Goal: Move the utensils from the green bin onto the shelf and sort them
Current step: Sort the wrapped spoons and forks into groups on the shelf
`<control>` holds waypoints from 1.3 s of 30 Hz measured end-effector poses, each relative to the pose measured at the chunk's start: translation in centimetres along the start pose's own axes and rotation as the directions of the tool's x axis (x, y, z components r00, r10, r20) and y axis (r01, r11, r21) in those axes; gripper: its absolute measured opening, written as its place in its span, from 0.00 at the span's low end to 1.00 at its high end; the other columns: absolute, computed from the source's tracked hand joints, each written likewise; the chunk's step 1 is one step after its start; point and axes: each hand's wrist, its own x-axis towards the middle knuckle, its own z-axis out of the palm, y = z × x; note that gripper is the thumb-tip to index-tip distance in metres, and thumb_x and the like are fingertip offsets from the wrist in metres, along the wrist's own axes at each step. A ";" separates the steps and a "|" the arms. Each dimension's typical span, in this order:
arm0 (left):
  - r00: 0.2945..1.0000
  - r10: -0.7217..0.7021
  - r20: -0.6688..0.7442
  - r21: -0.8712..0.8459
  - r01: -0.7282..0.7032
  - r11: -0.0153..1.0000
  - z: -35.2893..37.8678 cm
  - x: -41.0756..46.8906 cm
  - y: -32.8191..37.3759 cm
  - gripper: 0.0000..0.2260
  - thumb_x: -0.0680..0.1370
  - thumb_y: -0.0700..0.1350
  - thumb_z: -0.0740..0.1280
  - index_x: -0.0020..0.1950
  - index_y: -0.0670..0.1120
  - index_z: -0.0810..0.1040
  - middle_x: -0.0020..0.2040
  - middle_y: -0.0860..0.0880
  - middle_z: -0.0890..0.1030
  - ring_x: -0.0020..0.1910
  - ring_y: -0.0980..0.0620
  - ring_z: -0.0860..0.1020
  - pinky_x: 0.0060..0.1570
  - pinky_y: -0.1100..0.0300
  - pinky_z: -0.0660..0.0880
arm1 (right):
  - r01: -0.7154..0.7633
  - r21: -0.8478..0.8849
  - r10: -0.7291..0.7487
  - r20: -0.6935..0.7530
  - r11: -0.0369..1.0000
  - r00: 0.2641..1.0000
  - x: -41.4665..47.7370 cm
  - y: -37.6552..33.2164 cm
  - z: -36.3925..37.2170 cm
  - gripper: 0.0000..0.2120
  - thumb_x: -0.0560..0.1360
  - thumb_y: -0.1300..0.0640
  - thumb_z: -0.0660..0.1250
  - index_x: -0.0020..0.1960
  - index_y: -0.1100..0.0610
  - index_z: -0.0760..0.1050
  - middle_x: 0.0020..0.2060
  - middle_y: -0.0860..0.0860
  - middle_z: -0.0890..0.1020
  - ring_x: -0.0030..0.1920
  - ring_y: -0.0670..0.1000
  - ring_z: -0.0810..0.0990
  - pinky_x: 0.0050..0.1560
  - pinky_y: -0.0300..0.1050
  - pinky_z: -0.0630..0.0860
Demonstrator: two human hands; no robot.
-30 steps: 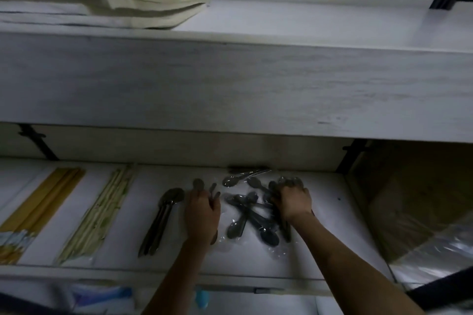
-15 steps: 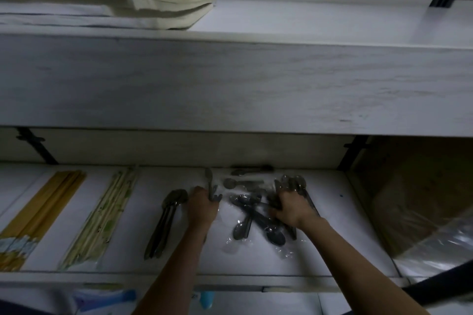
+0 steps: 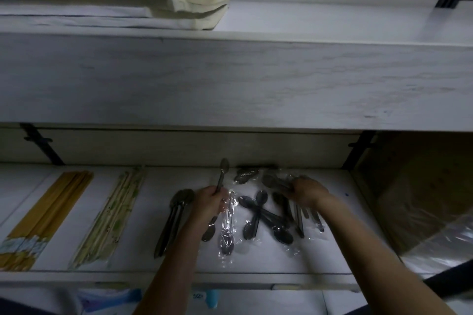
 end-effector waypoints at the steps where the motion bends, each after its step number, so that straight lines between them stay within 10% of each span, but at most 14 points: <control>1: 1.000 0.002 0.009 -0.031 -0.001 1.000 0.0 -0.3 0.2 0.08 0.79 0.38 0.62 0.40 0.42 0.75 0.32 0.47 0.74 0.18 0.61 0.69 0.20 0.69 0.64 | 0.002 0.034 -0.004 0.060 0.999 0.998 -0.4 0.0 -0.6 0.25 0.78 0.42 0.56 0.65 0.59 0.71 0.60 0.58 0.77 0.62 0.58 0.74 0.59 0.45 0.72; 5: 1.000 -0.006 -0.005 -0.084 0.006 0.996 -0.1 -0.7 0.4 0.05 0.78 0.34 0.61 0.52 0.40 0.74 0.38 0.47 0.78 0.21 0.60 0.72 0.21 0.70 0.65 | 0.009 0.428 -0.097 0.185 0.904 0.978 -3.3 -0.5 -2.1 0.15 0.81 0.53 0.55 0.40 0.59 0.71 0.29 0.51 0.75 0.27 0.47 0.75 0.28 0.35 0.72; 11: 0.999 0.028 0.018 -0.274 -0.022 0.961 0.6 -3.0 1.9 0.09 0.79 0.32 0.56 0.43 0.42 0.72 0.37 0.45 0.80 0.32 0.52 0.78 0.25 0.68 0.74 | 0.147 0.783 -0.157 -0.064 0.604 0.986 -5.7 -5.9 1.1 0.09 0.81 0.53 0.56 0.44 0.54 0.71 0.33 0.50 0.74 0.32 0.47 0.71 0.33 0.38 0.67; 17: 0.980 -0.181 0.085 -0.560 0.197 0.805 2.3 -4.2 0.2 0.18 0.75 0.39 0.55 0.32 0.37 0.80 0.31 0.42 0.82 0.29 0.48 0.80 0.35 0.61 0.76 | 0.178 0.498 -0.144 -0.106 0.848 0.984 -6.4 -11.3 6.6 0.20 0.82 0.48 0.49 0.70 0.57 0.62 0.61 0.60 0.76 0.62 0.60 0.75 0.59 0.50 0.70; 22: 0.986 -0.154 -0.063 -0.575 0.090 0.813 1.5 -5.6 -1.7 0.09 0.79 0.40 0.62 0.40 0.39 0.75 0.31 0.43 0.77 0.26 0.52 0.80 0.32 0.60 0.77 | 0.267 0.398 -0.310 0.046 0.877 0.950 -6.8 -10.6 7.4 0.20 0.81 0.46 0.49 0.67 0.55 0.66 0.61 0.59 0.77 0.62 0.59 0.75 0.60 0.49 0.70; 28: 0.979 -0.157 -0.131 -0.580 0.053 0.813 -0.6 -5.2 -2.0 0.13 0.81 0.42 0.56 0.38 0.43 0.71 0.21 0.51 0.72 0.17 0.56 0.70 0.20 0.66 0.69 | 0.036 0.021 -0.030 -0.255 0.999 0.967 -4.3 -4.9 5.4 0.18 0.78 0.48 0.59 0.63 0.57 0.71 0.62 0.55 0.75 0.65 0.56 0.71 0.62 0.46 0.68; 39: 0.975 -0.206 0.083 -0.689 0.206 0.695 -0.6 -5.4 -1.6 0.09 0.79 0.37 0.59 0.39 0.42 0.70 0.25 0.51 0.69 0.16 0.57 0.64 0.19 0.68 0.63 | 0.028 0.195 0.035 -0.310 0.980 0.950 -3.9 -4.0 5.9 0.17 0.80 0.45 0.55 0.55 0.56 0.75 0.52 0.58 0.82 0.54 0.60 0.80 0.49 0.48 0.74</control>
